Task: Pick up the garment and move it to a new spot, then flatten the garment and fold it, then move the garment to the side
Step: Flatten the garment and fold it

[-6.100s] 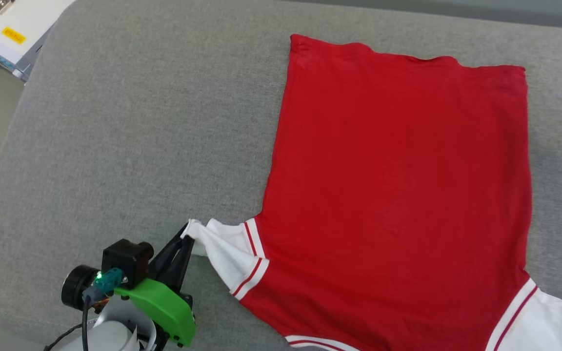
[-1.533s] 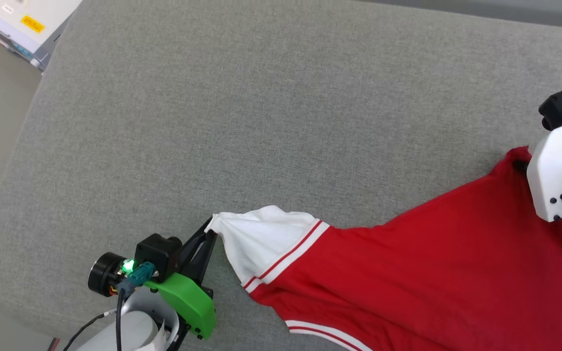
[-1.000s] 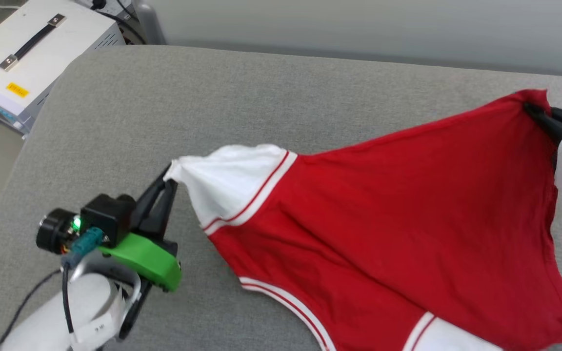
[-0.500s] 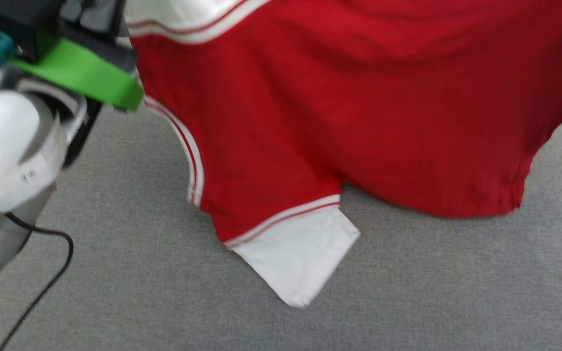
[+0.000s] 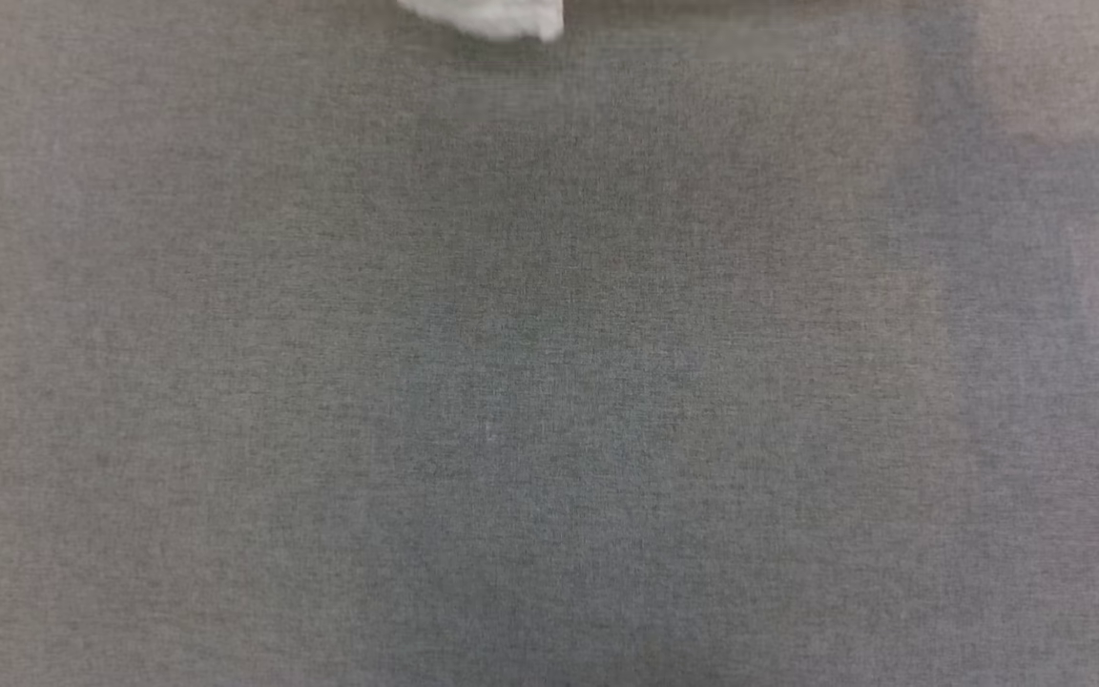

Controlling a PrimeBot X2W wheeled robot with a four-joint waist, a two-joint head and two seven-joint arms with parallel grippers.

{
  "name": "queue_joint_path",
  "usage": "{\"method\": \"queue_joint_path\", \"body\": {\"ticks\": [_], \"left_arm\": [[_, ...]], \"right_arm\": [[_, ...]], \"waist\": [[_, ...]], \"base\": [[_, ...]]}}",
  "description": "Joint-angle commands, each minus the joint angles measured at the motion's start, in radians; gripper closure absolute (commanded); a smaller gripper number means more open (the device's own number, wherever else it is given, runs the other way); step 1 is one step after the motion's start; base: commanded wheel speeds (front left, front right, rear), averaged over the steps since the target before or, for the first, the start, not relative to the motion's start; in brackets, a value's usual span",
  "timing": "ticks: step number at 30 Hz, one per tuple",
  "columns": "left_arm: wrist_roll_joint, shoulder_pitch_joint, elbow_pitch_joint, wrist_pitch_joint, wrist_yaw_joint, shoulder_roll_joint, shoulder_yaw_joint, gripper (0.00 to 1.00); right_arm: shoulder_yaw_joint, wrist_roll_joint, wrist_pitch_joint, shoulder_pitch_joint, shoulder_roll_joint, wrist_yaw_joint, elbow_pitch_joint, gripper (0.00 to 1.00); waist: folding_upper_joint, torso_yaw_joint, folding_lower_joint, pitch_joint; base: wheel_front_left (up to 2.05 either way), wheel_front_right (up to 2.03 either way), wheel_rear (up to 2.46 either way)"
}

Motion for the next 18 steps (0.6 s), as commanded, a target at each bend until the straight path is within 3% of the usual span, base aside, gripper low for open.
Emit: {"method": "queue_joint_path", "body": {"ticks": [1,9,18], "left_arm": [[0.021,-0.061,0.021,-0.004,-0.011,-0.012,-0.001,1.00],[0.040,-0.267,0.174,-0.036,-0.048,-0.049,-0.029,1.00],[0.004,-0.208,0.315,-0.100,-0.060,-0.059,-0.088,1.00]], "right_arm": [[0.008,-0.020,-0.017,-0.059,0.009,-0.001,0.032,1.00],[0.062,-0.060,-0.097,-0.285,0.031,-0.001,0.210,1.00],[0.161,-0.040,-0.175,-0.264,0.070,-0.001,0.355,1.00]], "waist": [[0.0065,-0.018,-0.0001,0.077],[0.0065,-0.022,-0.0001,0.134],[0.0065,-0.026,-0.0001,0.174]], "base": [[0.00,0.00,0.00],[0.00,0.00,0.00],[0.00,0.00,0.00]]}}
